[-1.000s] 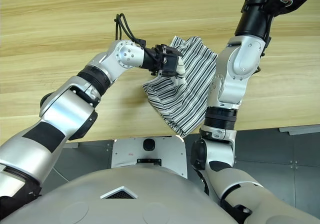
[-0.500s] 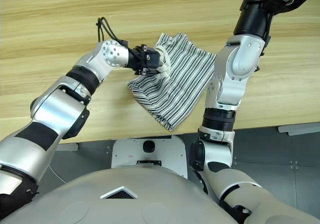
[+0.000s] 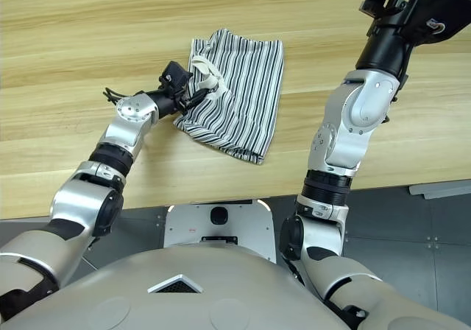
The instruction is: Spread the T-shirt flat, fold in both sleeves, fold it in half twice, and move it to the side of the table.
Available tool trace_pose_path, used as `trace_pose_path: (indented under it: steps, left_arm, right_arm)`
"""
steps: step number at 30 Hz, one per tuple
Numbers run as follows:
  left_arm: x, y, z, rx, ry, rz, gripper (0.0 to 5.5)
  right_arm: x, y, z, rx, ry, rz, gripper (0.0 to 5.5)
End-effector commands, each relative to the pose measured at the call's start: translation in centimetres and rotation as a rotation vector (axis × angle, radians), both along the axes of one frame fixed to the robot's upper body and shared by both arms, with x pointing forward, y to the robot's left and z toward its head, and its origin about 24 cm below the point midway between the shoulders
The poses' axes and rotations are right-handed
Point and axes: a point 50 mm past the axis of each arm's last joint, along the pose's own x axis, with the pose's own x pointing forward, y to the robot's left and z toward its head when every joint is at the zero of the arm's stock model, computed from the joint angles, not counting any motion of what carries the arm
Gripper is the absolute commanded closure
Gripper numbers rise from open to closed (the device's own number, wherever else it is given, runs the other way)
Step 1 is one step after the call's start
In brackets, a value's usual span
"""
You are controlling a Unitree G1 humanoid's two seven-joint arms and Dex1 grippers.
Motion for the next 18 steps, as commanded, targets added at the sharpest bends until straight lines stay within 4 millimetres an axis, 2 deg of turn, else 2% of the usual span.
trace_pose_path:
  steps: [1,5,9,14,18]
  left_arm:
    - [-7.1,3.4,-6.3,0.095,0.321,0.107,2.62]
    - [-8.5,4.6,-5.1,0.096,0.259,0.152,2.62]
    - [-7.2,5.2,-1.8,0.101,0.111,0.202,2.62]
    - [-6.8,5.0,1.3,0.081,0.059,0.186,2.62]
    - [-5.1,6.8,5.1,0.14,-0.045,0.169,2.62]
  right_arm:
    - [0.0,0.2,-0.6,0.024,0.024,-0.002,1.68]
    - [0.5,0.9,-1.7,-0.005,0.103,0.038,1.68]
    - [1.3,2.3,-4.0,-0.126,0.263,0.168,1.68]
    - [1.6,1.0,-5.0,-0.25,0.348,0.178,1.68]
    - [1.9,0.2,-5.6,-0.337,0.381,0.195,1.68]
